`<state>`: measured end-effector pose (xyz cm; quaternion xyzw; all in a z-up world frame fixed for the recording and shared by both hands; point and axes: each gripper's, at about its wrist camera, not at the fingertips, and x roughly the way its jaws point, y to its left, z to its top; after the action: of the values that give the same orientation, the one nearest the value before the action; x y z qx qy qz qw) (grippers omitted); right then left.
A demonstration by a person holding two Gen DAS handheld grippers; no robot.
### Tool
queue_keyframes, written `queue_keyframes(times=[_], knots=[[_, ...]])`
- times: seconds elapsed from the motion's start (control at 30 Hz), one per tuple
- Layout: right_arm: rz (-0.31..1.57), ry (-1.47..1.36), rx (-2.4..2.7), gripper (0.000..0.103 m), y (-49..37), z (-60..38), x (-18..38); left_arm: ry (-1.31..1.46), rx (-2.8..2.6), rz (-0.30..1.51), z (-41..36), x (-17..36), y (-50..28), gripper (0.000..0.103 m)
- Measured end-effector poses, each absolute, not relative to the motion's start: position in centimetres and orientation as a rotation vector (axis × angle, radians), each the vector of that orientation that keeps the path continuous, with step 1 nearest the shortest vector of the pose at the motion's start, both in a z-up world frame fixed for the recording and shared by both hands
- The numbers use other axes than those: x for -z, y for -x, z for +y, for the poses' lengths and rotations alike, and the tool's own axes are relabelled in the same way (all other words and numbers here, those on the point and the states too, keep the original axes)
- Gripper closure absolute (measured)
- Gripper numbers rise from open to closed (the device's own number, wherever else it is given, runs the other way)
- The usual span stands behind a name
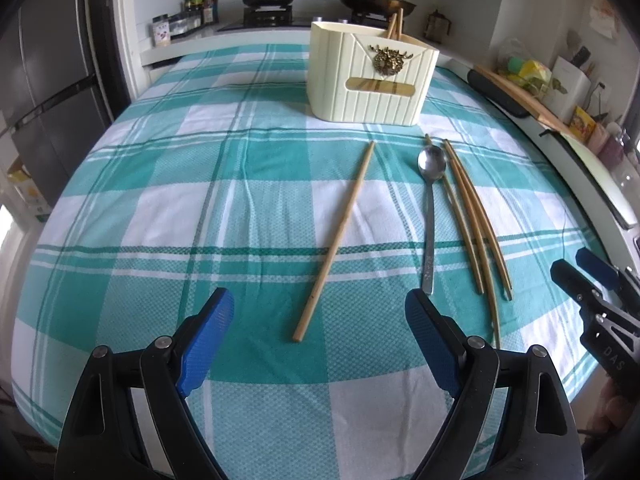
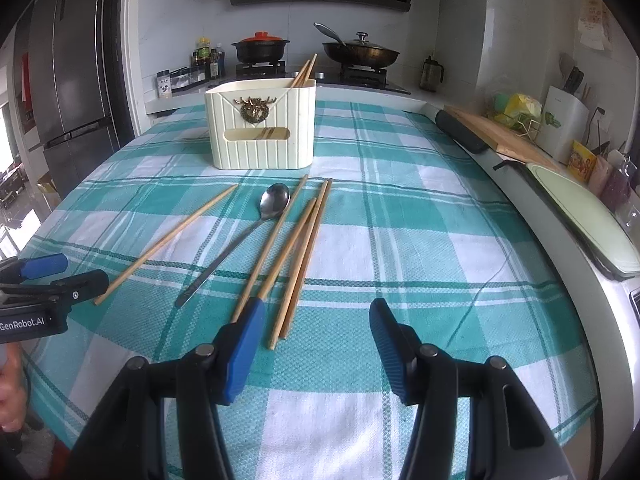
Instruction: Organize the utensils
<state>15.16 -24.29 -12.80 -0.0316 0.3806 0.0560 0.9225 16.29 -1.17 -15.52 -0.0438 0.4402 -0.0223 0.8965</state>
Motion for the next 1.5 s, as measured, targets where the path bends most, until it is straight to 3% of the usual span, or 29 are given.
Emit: queue_keyframes(times=[0.4,0.47,0.57,0.7,0.77,0.9,1.0,1.07,1.1,1.5], knots=[[0.849,-0.076,-0.162,0.049,-18.3,-26.9,14.6,-0.012,0.089,0.930,-0.6,16.1,-20.3,0.015],[0.861,-0.095,-0.200,0.065,-19.5,-26.9,14.7,-0.073,0.097,0.924,-1.2,16.3,-21.5,0.015],[0.897,-0.109,-0.239,0.078,-21.7,-26.6,15.3,-0.149,0.100,0.933,-1.9,16.9,-23.4,0.016],[0.949,-0.121,-0.278,0.084,-24.3,-25.8,16.6,-0.214,0.106,0.956,-2.3,17.9,-25.0,0.020],[0.988,-0.110,-0.279,0.093,-25.4,-25.4,17.5,-0.239,0.108,0.975,-2.5,18.5,-25.5,0.027],[1.019,-0.076,-0.282,0.093,-26.7,-24.6,17.6,-0.233,0.142,0.989,-2.5,18.8,-25.7,0.038],[1.049,-0.045,-0.305,0.093,-27.7,-23.7,17.7,-0.217,0.179,1.003,-2.9,18.7,-25.7,0.058],[1.042,-0.015,-0.300,0.095,-28.2,-23.3,17.7,-0.203,0.211,1.016,-3.3,18.6,-25.8,0.093],[1.044,-0.022,-0.292,0.096,-28.4,-23.4,17.6,-0.208,0.203,1.019,-3.6,18.6,-25.8,0.097],[1.018,-0.035,-0.137,0.099,-22.4,-28.9,17.7,0.019,0.021,1.031,2.3,18.7,-21.0,0.099]])
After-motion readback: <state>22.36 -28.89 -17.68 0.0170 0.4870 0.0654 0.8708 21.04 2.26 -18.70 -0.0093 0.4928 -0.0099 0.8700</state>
